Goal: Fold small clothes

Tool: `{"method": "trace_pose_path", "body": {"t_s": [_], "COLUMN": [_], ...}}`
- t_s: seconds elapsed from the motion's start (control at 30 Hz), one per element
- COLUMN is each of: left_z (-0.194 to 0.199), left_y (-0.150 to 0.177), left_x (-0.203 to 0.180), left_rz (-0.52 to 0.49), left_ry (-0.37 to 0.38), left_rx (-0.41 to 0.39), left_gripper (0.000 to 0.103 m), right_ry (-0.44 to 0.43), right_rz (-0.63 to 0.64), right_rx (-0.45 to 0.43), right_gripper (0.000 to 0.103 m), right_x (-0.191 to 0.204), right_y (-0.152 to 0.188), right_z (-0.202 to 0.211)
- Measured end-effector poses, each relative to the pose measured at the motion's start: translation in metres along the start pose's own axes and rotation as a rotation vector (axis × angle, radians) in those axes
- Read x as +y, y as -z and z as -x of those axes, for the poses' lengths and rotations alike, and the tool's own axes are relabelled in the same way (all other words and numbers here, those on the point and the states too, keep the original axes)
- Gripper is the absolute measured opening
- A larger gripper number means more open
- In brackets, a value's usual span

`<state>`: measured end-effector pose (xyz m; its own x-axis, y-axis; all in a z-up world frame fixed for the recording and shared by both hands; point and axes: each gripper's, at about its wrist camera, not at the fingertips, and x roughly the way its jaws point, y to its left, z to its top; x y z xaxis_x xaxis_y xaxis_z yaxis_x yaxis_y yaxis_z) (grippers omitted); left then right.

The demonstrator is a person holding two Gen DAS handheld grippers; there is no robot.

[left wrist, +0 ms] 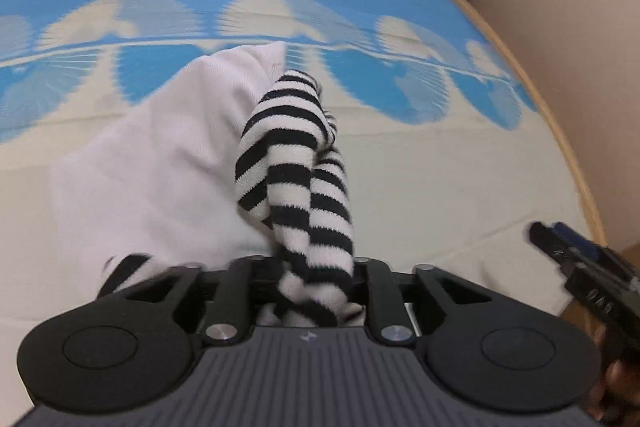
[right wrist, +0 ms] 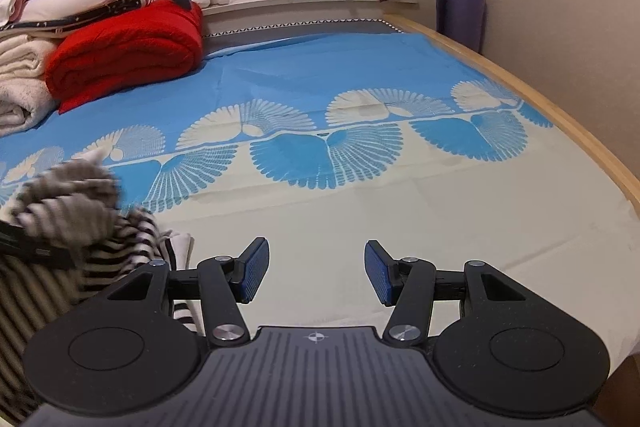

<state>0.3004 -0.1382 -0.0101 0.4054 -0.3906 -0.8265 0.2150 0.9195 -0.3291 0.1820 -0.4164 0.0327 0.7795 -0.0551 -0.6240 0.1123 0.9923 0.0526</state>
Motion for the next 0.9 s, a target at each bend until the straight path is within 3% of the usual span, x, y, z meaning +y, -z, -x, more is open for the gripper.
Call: {"method": "trace_pose_path", "body": {"t_s": [0.1, 0.17, 0.27, 0.4, 0.5, 0.57, 0.63, 0.7, 0.73, 0.77, 0.8, 0.83, 0.9], "left_z": [0.011, 0.041, 0.079, 0.113, 0.131, 0.138, 0.144, 0.132, 0.123, 0.119, 0.117, 0.113, 0.098], "left_y": [-0.003, -0.006, -0.006, 0.006, 0.014, 0.024, 0.036, 0.052, 0.054, 0.055, 0.056, 0.054, 0.054], "left_x": [-0.014, -0.004, 0.038, 0.086, 0.100, 0.109, 0.122, 0.133, 0.140, 0.141, 0.141, 0.139, 0.139], "left_rz": [0.004, 0.000, 0.054, 0.055, -0.006, -0.016, 0.015, 0.082, 0.116, 0.146, 0.156, 0.161, 0.187], "left_ry": [0.208, 0.248, 0.213, 0.058, -0.027, -0.089, -0.083, -0.061, -0.076, -0.079, -0.068, -0.054, -0.035], "left_rx": [-0.022, -0.122, -0.206, -0.227, -0.188, -0.160, -0.159, -0.127, -0.074, -0.052, -0.055, -0.051, -0.004], "left_gripper": [0.050, 0.060, 0.063, 0.063, 0.063, 0.063, 0.063, 0.063, 0.062, 0.062, 0.063, 0.063, 0.063], "right_ry": [-0.017, -0.053, -0.129, -0.310, -0.438, -0.391, -0.334, -0.311, -0.313, -0.319, -0.335, -0.354, -0.401], "right_rz": [-0.041, -0.068, -0.086, -0.144, -0.131, -0.040, 0.037, 0.058, 0.047, 0.032, 0.012, -0.003, -0.041], "right_rx": [0.002, 0.003, -0.005, 0.034, 0.160, 0.271, 0.347, 0.374, 0.372, 0.368, 0.367, 0.363, 0.302], "right_gripper": [0.055, 0.055, 0.055, 0.058, 0.066, 0.066, 0.065, 0.058, 0.055, 0.039, 0.011, 0.005, 0.004], "right_x": [-0.004, -0.004, 0.004, 0.027, 0.058, 0.083, 0.098, 0.101, 0.099, 0.096, 0.091, 0.085, 0.073], "right_y": [-0.002, -0.002, -0.002, -0.004, 0.001, 0.012, 0.022, 0.028, 0.030, 0.030, 0.031, 0.030, 0.025], "right_z": [0.003, 0.002, 0.001, -0.007, -0.024, -0.038, -0.048, -0.050, -0.048, -0.046, -0.042, -0.039, -0.027]}}
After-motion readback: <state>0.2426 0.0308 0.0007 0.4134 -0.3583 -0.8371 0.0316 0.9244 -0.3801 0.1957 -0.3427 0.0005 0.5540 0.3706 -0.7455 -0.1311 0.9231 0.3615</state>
